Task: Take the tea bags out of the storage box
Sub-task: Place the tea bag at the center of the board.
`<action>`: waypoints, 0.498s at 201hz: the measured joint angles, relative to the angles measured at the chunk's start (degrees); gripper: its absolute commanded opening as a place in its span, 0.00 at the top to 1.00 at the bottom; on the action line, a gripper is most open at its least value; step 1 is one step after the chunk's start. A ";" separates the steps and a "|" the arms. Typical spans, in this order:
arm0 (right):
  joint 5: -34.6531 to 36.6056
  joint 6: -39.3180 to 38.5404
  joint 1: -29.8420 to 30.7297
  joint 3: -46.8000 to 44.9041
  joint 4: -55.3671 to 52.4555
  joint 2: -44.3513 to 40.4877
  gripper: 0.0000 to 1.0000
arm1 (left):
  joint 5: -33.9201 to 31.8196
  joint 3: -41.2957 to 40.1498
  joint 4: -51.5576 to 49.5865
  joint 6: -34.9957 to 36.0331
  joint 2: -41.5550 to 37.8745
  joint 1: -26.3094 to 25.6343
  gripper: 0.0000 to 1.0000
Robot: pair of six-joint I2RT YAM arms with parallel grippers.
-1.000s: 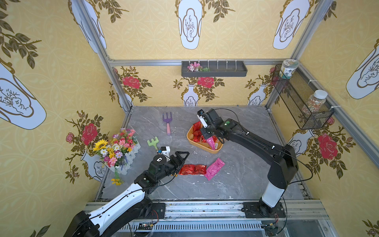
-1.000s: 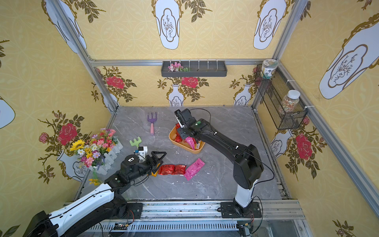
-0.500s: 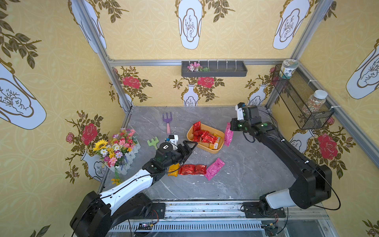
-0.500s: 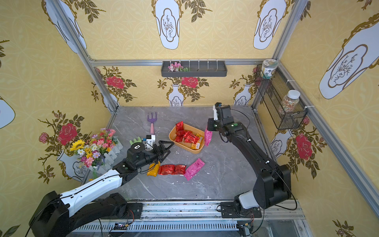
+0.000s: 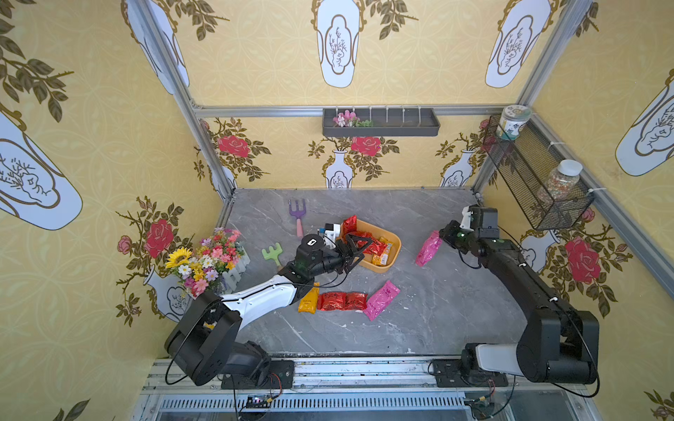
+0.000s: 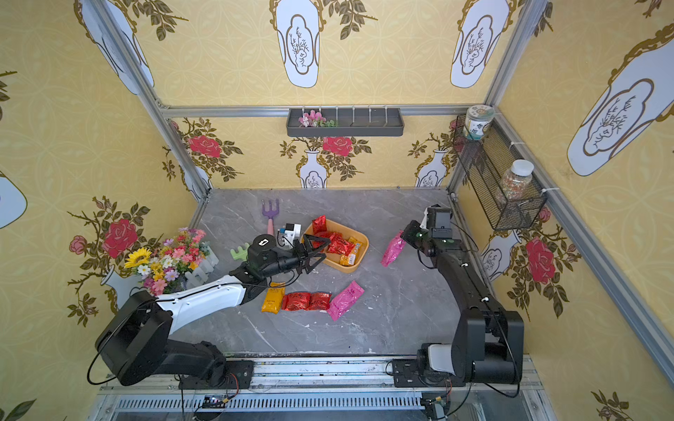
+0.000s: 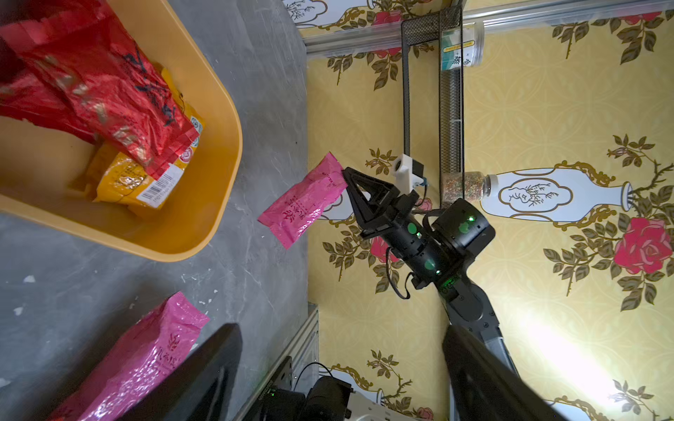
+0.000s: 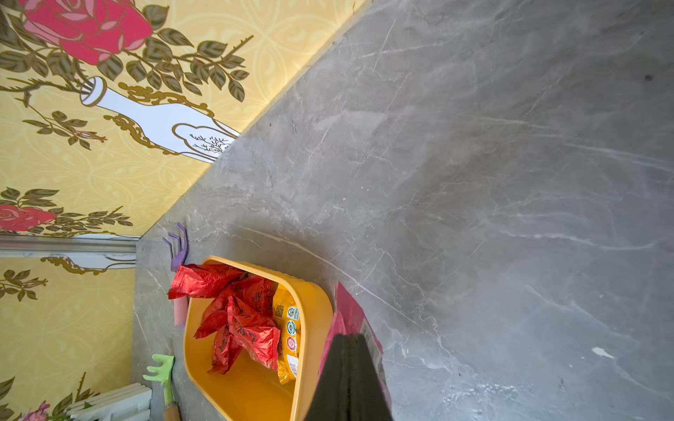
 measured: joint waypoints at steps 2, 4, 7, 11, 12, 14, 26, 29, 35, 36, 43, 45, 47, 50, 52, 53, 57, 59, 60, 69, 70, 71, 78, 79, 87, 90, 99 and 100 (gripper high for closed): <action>-0.20 0.04 -0.02 -0.39 0.26 0.00 1.00 | 0.07 -0.15 0.35 -0.07 0.04 0.00 0.08; -0.37 0.07 -0.02 -0.76 0.61 0.00 1.00 | 0.15 -0.28 0.59 -0.15 0.07 0.00 0.08; -0.59 0.20 -0.02 -1.40 1.20 -0.02 1.00 | 0.28 -0.46 1.01 -0.35 0.09 0.00 0.08; -0.92 0.81 -0.07 -2.38 1.88 -0.11 1.00 | 0.50 -0.87 1.68 -0.94 0.09 0.00 0.08; -0.98 1.03 -0.07 -2.60 2.10 -0.13 1.00 | 0.52 -0.94 1.81 -1.05 0.09 0.00 0.08; -1.14 1.36 -0.07 -3.02 2.45 -0.17 1.00 | 0.59 -1.09 2.01 -1.18 0.09 0.00 0.08; -2.08 2.12 -0.11 -6.14 4.66 -0.83 1.00 | 0.83 -2.16 3.28 -1.55 0.09 0.00 0.08; -2.23 2.56 -0.11 -6.91 5.18 -1.07 1.00 | 0.83 -2.36 3.45 -1.64 0.07 0.00 0.08; -2.69 3.04 -0.09 -8.76 6.36 -1.75 1.00 | 0.83 -2.91 3.80 -1.75 -0.07 0.00 0.08; -2.75 3.06 -0.07 -8.98 6.51 -1.84 1.00 | 0.83 -2.97 3.85 -1.79 -0.09 0.00 0.08; -3.17 3.69 0.02 -10.62 7.26 -2.47 1.00 | 0.83 -3.50 4.33 -2.54 -0.28 0.00 0.08; -3.23 4.09 0.07 -11.04 7.56 -2.67 1.00 | 0.83 -3.65 4.44 -2.60 -0.35 0.00 0.08; -3.28 4.46 0.13 -11.69 8.11 -2.95 1.00 | 0.83 -3.82 4.61 -2.60 -0.44 0.00 0.08; -3.34 4.50 0.22 -12.39 8.57 -3.26 1.00 | 0.83 -4.02 4.72 -2.60 -0.55 0.00 0.08; -3.39 4.48 0.24 -12.83 8.90 -3.45 1.00 | 0.81 -4.17 4.85 -2.60 -0.66 0.00 0.08; -3.43 4.48 0.28 -13.03 9.01 -3.56 1.00 | 0.81 -4.22 4.87 -2.62 -0.70 0.00 0.08; -3.50 4.70 0.37 -13.77 9.33 -3.96 1.00 | 0.83 -4.48 5.05 -2.82 -0.90 0.00 0.08; -3.52 4.94 0.46 -14.14 9.64 -4.15 1.00 | 0.83 -4.59 5.14 -2.91 -0.96 0.00 0.08; -3.54 5.05 0.48 -14.32 9.77 -4.24 1.00 | 0.81 -4.63 5.18 -2.95 -1.01 0.00 0.08; -3.78 5.84 0.70 -15.89 11.04 -5.07 1.00 | 0.83 -5.27 5.64 -2.99 -1.46 0.00 0.08; -3.80 5.84 0.72 -16.04 11.17 -5.14 1.00 | 0.81 -5.33 5.68 -2.99 -1.51 0.00 0.08; -3.85 5.88 0.76 -16.20 11.34 -5.18 1.00 | 0.81 -5.46 5.77 -2.99 -1.60 0.00 0.08; -4.04 6.12 1.09 -17.20 12.22 -5.60 1.00 | 0.81 -5.95 6.08 -2.99 -1.92 0.00 0.08; -4.07 6.21 1.11 -17.33 12.33 -5.62 1.00 | 0.79 -5.99 6.10 -2.99 -1.97 0.00 0.08; -4.24 7.21 1.40 -18.38 13.40 -5.88 1.00 | 0.79 -6.62 6.29 -3.13 -2.45 0.00 0.08; -4.26 7.28 1.51 -18.71 13.60 -5.95 1.00 | 0.79 -6.86 6.38 -3.17 -2.60 0.00 0.08; -4.31 7.34 1.95 -19.87 14.58 -6.27 1.00 | 0.66 -7.72 6.60 -3.19 -3.26 0.00 0.08; -4.33 7.39 1.99 -19.98 14.67 -6.32 1.00 | 0.61 -7.78 6.62 -3.21 -3.32 0.00 0.08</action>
